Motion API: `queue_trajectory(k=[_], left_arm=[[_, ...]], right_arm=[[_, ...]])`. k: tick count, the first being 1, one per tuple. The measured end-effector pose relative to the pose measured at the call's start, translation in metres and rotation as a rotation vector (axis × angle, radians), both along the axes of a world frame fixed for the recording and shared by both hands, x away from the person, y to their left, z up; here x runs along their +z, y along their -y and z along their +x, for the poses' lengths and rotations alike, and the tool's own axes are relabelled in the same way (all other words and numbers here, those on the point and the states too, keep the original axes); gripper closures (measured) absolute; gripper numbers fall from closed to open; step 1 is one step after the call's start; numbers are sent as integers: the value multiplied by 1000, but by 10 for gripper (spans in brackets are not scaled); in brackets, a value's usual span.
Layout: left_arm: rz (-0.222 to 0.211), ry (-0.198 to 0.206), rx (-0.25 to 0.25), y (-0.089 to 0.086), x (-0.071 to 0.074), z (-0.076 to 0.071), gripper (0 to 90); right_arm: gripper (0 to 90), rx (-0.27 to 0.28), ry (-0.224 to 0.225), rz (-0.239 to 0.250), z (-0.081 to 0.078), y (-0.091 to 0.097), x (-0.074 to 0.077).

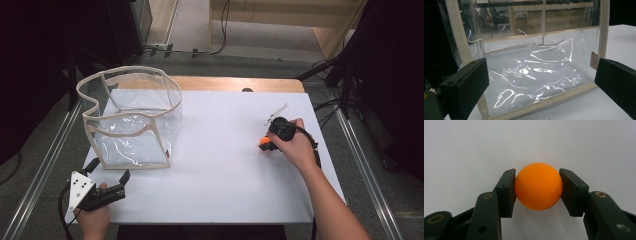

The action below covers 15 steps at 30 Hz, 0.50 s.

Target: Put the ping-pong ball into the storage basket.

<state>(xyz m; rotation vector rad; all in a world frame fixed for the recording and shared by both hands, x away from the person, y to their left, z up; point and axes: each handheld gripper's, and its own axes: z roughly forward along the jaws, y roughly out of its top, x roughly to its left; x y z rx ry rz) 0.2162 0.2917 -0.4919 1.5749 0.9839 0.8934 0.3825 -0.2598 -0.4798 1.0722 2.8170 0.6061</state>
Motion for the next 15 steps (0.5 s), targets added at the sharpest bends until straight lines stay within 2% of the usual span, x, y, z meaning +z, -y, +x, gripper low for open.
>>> queue_trajectory(k=[15], left_arm=[[1,0,-1,0,0,0,0]], right_arm=[[478,43,0,9,1,-11,15]])
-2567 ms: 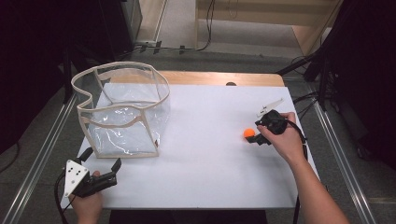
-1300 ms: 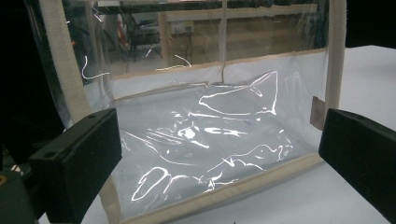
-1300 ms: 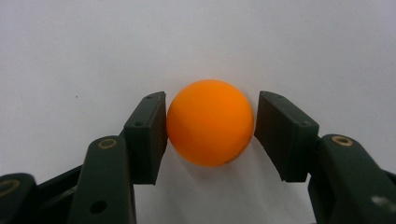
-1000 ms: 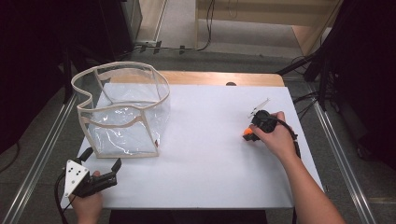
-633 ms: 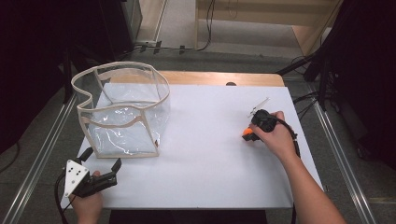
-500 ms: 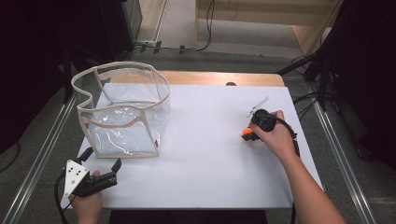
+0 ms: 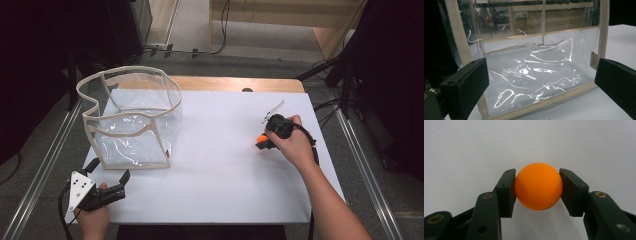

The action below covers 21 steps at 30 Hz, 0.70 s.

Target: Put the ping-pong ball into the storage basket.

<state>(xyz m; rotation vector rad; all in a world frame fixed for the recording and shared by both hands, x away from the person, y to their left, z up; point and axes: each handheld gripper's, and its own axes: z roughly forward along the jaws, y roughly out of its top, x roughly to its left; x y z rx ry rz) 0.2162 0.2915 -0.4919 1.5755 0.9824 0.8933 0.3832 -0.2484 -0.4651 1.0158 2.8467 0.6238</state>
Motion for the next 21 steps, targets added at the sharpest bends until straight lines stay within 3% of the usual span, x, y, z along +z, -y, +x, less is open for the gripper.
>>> queue_trajectory(k=[21], left_arm=[[5,1,-1,1,0,0,0]], right_arm=[[478,77,-13,15,1,-17,15]])
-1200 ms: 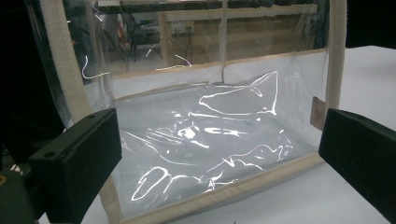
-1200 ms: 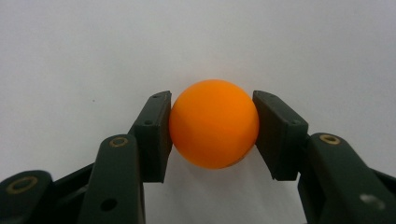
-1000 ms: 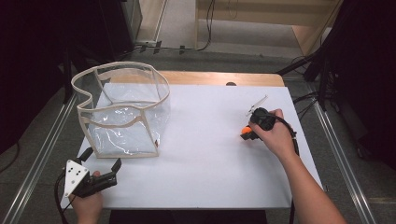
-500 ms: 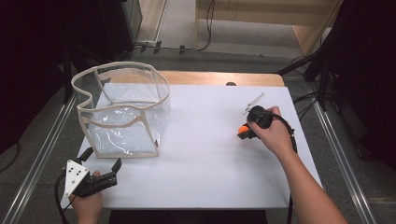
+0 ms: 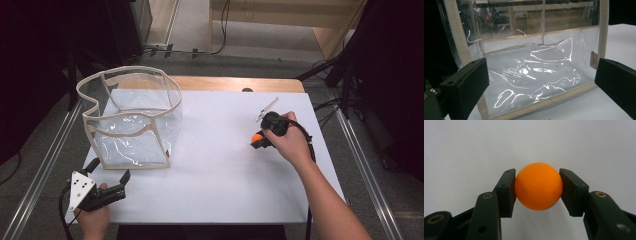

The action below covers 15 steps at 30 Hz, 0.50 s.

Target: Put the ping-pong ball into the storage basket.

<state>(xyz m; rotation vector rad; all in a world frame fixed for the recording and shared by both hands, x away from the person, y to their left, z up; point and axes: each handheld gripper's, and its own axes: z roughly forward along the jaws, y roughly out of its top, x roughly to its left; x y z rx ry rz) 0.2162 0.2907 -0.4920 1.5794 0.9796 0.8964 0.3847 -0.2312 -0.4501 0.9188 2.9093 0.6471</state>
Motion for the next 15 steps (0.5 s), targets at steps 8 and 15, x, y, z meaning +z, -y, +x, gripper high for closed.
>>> queue_trajectory(k=[8,15], left_arm=[[6,1,0,1,0,0,0],[9,0,-1,1,0,0,0]], right_arm=[[478,20,-11,10,2,-8,4],[478,43,-5,12,3,-14,8]])
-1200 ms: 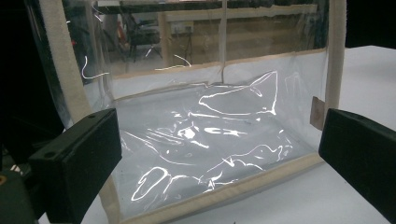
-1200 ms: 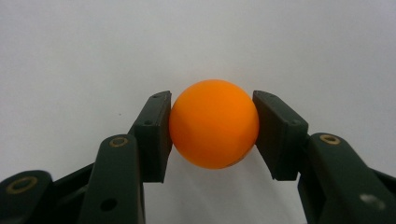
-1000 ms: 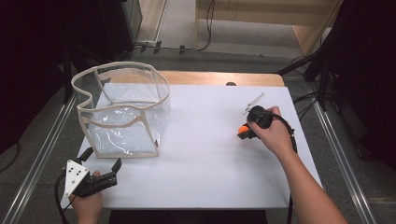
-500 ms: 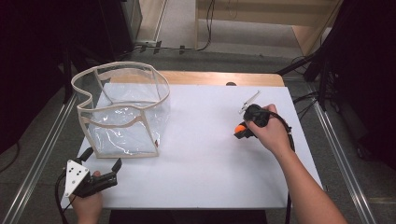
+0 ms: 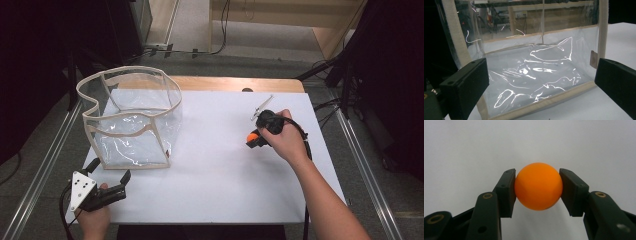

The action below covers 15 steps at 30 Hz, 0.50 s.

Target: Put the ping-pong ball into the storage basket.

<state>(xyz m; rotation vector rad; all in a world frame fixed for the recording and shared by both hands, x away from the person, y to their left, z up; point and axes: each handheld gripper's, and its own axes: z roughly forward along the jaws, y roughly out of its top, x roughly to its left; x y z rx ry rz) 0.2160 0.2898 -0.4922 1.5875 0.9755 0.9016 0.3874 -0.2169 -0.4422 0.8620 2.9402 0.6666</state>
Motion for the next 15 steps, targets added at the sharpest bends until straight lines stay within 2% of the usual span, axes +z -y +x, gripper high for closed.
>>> queue_trajectory(k=[15], left_arm=[[-3,1,-2,0,0,0,0]], right_arm=[[479,47,-10,15,0,-20,8]])
